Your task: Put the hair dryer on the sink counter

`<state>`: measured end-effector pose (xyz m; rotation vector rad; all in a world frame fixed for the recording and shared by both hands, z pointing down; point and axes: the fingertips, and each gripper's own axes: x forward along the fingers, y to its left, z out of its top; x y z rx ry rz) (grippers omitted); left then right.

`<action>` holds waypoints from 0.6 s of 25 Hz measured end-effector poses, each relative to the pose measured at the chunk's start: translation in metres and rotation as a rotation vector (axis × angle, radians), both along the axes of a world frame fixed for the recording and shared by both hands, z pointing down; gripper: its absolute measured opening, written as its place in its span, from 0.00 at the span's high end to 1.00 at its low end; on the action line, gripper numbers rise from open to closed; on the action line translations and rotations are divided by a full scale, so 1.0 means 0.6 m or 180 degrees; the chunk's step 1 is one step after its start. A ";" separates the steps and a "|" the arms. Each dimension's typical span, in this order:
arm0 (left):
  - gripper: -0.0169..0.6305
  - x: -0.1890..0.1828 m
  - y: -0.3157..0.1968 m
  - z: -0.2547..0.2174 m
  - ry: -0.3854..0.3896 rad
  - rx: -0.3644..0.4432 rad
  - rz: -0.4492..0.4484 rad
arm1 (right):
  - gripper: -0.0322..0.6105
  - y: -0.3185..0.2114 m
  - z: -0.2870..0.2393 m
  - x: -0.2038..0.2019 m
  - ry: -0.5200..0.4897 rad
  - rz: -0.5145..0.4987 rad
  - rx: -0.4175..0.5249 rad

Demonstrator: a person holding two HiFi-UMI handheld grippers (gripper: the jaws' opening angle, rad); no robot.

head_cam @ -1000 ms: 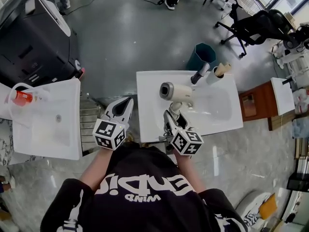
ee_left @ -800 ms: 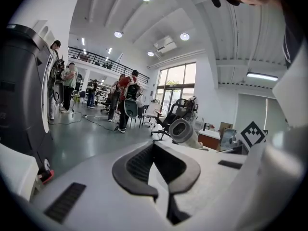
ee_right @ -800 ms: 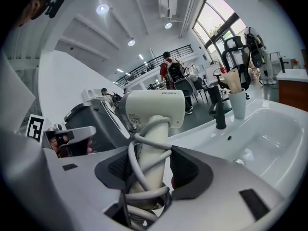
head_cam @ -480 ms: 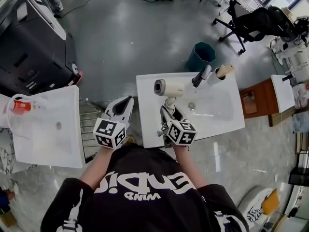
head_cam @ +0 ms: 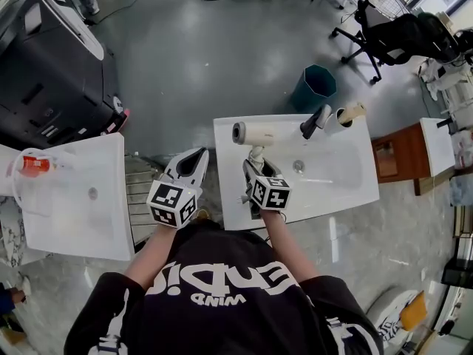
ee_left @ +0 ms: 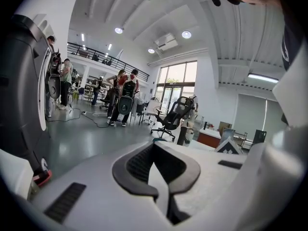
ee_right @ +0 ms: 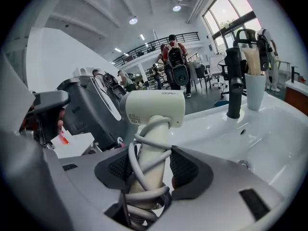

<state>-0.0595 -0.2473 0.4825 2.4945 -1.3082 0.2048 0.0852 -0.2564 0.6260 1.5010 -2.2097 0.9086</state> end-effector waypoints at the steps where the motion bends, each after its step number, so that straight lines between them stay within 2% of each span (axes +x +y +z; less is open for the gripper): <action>1: 0.96 -0.002 -0.001 0.002 0.0000 -0.0008 -0.0007 | 0.59 -0.005 0.007 -0.002 0.0031 -0.0010 -0.0026; 15: 0.96 -0.025 -0.013 0.016 -0.0004 -0.0115 -0.0102 | 0.59 -0.032 0.073 -0.029 0.0298 -0.0052 -0.0327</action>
